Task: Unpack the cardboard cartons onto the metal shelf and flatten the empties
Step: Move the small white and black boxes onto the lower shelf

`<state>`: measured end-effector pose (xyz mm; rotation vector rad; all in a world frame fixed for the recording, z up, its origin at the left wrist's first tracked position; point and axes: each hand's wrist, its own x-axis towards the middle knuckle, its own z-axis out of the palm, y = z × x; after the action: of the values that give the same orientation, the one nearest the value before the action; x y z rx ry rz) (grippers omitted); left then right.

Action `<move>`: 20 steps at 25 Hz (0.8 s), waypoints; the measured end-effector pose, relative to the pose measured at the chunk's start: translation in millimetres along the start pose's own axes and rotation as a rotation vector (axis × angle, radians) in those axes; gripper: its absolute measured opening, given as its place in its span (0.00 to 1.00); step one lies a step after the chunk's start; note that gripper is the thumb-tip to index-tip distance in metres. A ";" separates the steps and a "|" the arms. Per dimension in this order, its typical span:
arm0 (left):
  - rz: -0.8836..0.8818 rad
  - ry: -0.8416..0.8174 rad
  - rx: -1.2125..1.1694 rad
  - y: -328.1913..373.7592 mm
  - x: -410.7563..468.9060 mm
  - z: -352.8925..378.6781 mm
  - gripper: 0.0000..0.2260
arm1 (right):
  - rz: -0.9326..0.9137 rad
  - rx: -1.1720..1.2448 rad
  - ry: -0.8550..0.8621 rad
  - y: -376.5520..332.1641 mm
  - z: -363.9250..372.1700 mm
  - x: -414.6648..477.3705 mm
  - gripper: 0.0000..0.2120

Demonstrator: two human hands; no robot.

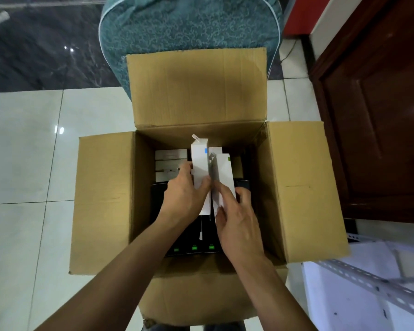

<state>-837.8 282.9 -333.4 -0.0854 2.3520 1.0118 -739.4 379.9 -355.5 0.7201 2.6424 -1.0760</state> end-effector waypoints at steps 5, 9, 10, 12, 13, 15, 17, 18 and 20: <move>0.015 0.087 0.147 4.7 -7.6 -7.9 0.22 | 0.024 0.035 0.035 1.1 -13.8 -2.2 0.32; 0.030 0.107 0.241 9.7 -27.0 -17.0 0.27 | 0.065 -0.023 0.099 -1.3 -33.7 -9.1 0.37; 0.040 0.115 0.259 11.7 -32.4 -19.1 0.27 | 0.085 -0.049 0.121 -2.6 -39.0 -11.4 0.36; 0.065 0.130 0.275 16.1 -43.3 -24.0 0.26 | 0.107 -0.045 0.151 -4.1 -47.3 -16.2 0.35; 0.086 0.137 0.276 20.2 -50.8 -27.9 0.26 | 0.102 -0.020 0.163 -5.6 -53.4 -19.8 0.34; 0.111 0.156 0.282 28.7 -63.7 -35.9 0.25 | 0.117 0.046 0.176 -9.0 -64.8 -24.8 0.33; 0.146 0.165 0.278 38.1 -74.9 -44.9 0.25 | 0.156 0.099 0.175 -14.7 -78.9 -30.0 0.32; 0.164 0.165 0.275 43.9 -80.5 -49.6 0.25 | 0.161 0.107 0.188 -18.3 -86.7 -33.2 0.32; 0.196 0.162 0.276 53.1 -86.3 -56.7 0.26 | 0.160 0.116 0.225 -24.3 -97.9 -38.0 0.30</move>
<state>-807.4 268.0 -222.4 0.1783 2.6669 0.7815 -719.0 419.6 -257.4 1.1163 2.6616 -1.1730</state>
